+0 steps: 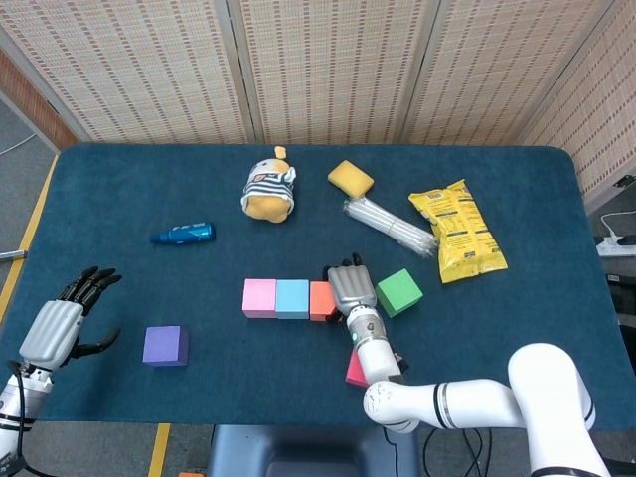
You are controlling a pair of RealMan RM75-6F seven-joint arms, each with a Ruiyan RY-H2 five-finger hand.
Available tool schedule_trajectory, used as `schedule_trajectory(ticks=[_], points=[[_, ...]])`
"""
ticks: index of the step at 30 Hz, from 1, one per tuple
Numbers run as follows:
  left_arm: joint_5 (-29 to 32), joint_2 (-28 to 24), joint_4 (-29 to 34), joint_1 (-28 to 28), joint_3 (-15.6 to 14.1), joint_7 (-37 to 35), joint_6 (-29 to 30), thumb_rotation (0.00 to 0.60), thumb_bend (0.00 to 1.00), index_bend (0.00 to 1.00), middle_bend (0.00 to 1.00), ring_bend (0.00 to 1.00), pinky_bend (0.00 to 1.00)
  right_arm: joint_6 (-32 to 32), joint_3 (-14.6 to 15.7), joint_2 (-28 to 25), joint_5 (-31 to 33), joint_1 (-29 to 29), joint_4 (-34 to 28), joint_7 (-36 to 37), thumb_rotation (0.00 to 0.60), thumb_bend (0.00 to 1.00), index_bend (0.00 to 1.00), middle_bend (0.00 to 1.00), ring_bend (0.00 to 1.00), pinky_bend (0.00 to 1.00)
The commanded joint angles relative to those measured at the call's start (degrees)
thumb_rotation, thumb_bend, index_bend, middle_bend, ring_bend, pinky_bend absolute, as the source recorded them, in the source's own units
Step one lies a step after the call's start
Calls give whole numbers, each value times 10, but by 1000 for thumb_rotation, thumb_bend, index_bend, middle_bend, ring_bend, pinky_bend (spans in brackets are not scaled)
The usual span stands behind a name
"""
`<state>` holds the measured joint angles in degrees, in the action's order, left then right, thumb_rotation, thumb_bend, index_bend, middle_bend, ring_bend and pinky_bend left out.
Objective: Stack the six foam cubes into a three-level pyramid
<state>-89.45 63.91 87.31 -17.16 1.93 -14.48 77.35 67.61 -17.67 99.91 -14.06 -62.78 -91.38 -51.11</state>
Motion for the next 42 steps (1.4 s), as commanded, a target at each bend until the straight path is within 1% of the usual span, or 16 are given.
schedule_trajectory(ticks=[1, 5, 12, 26, 42], points=[[0, 0, 0, -1, 1, 0, 0, 600, 307, 135, 83, 17, 175, 2, 0, 1, 0, 1, 0, -1, 600, 198, 328, 458, 232, 65], [-1, 1, 0, 0, 1, -1, 2, 600, 307, 134, 83, 17, 176, 0, -1, 1, -3, 1, 2, -1, 600, 199, 303, 446, 221, 60], [-1, 0, 1, -1, 0, 0, 0, 600, 308, 134, 83, 17, 176, -2, -1, 1, -4, 3, 5, -2, 600, 199, 338, 447, 220, 60], [0, -1, 0, -2, 1, -4, -2, 600, 308, 134, 82, 17, 175, -6, -4, 12, -10, 1, 23, -1, 600, 198, 341, 446, 220, 57], [-1, 1, -5, -1, -1, -10, -2, 600, 303, 134, 83, 17, 175, -7, -7, 18, -14, 2, 27, -4, 600, 199, 331, 446, 220, 53]])
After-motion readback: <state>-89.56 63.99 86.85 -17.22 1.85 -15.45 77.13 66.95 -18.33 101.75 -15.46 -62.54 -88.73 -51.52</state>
